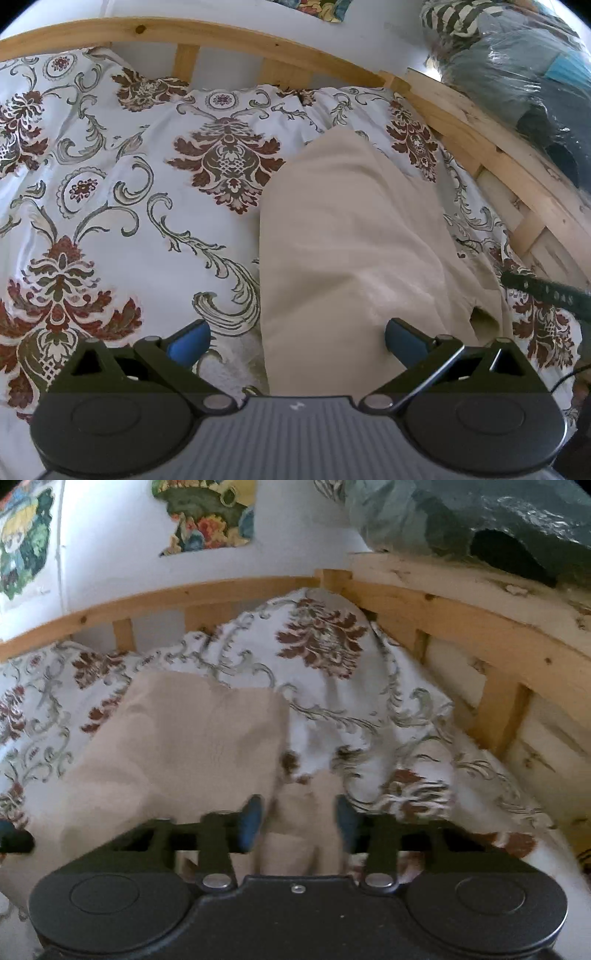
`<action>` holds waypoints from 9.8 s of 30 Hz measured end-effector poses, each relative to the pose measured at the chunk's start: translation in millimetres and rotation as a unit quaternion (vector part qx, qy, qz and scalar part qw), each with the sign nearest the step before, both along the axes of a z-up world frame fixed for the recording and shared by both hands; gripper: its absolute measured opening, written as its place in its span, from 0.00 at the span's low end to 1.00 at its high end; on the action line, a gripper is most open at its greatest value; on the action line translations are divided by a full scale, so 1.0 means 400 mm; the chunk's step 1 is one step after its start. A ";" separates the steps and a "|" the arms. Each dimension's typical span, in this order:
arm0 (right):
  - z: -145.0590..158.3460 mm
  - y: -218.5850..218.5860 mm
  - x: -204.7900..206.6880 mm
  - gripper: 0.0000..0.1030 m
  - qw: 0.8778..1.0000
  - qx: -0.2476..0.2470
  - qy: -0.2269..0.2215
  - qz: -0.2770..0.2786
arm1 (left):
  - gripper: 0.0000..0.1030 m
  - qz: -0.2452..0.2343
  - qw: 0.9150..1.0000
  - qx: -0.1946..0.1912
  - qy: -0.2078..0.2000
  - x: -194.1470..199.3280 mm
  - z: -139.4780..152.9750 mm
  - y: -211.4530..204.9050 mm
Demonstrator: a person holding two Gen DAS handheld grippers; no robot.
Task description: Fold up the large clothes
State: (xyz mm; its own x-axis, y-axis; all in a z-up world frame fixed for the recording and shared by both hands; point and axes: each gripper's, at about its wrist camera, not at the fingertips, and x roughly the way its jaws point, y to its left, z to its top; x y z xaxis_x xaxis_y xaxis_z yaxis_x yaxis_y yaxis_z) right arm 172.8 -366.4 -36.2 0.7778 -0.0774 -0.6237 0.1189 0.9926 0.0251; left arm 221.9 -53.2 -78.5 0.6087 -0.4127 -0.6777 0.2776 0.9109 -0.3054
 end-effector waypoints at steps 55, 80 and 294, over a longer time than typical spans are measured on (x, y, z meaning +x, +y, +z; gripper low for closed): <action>-0.092 -0.108 0.026 0.99 0.970 0.225 -0.057 -0.077 | 1.00 -0.034 0.999 0.002 -0.001 0.067 -0.021 -0.054; -0.152 0.062 0.066 0.97 0.999 0.042 0.021 -0.011 | 0.99 -0.023 0.996 -0.084 0.014 0.137 0.000 0.008; 0.064 0.440 -0.400 0.99 0.990 0.049 -0.126 0.048 | 0.99 0.146 0.965 0.169 -0.137 -0.372 0.159 0.225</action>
State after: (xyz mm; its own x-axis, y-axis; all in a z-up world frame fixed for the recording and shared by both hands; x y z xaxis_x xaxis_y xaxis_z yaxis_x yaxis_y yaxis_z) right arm 12.7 -190.5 -10.7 0.9106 0.0551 -0.4096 0.0027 0.9902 0.1393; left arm 73.0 36.9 -15.0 0.8411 0.0202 -0.5406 0.0219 0.9972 0.0714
